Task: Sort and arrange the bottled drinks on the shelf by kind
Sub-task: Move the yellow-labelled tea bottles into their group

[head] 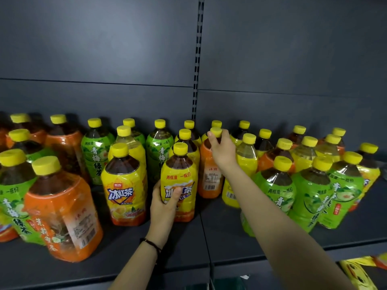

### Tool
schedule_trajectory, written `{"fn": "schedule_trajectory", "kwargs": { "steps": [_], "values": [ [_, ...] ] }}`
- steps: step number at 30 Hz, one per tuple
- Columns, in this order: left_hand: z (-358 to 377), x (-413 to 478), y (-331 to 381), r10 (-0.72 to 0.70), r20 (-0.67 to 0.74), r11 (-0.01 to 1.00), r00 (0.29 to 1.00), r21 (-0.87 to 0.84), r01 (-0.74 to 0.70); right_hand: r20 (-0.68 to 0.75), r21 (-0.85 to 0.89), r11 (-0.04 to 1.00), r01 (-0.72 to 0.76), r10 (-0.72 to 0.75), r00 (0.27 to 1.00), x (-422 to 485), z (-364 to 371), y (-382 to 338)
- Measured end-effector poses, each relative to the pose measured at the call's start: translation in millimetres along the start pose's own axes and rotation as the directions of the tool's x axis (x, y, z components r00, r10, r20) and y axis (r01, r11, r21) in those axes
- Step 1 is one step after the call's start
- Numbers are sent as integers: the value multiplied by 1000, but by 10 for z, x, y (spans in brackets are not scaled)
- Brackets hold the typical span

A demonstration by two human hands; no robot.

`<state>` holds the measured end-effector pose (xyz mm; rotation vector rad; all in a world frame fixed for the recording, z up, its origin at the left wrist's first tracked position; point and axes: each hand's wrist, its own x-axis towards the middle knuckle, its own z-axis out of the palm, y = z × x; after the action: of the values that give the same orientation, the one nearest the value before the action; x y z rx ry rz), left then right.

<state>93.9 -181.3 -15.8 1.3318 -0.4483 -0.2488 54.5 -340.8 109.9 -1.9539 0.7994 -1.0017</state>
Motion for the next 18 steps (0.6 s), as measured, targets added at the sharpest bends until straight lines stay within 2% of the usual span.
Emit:
{"fn": "schedule_trajectory", "kwargs": {
  "steps": [9,18],
  "values": [
    [51,15,52,15,10,999,1000,-39,-15,146,-39,996,76,-70,987,-483,-359,-99],
    [36,-94,150,0,27,1000,1000,29,0,350,228,971,65,-144,925,-878,-769,39]
  ]
}}
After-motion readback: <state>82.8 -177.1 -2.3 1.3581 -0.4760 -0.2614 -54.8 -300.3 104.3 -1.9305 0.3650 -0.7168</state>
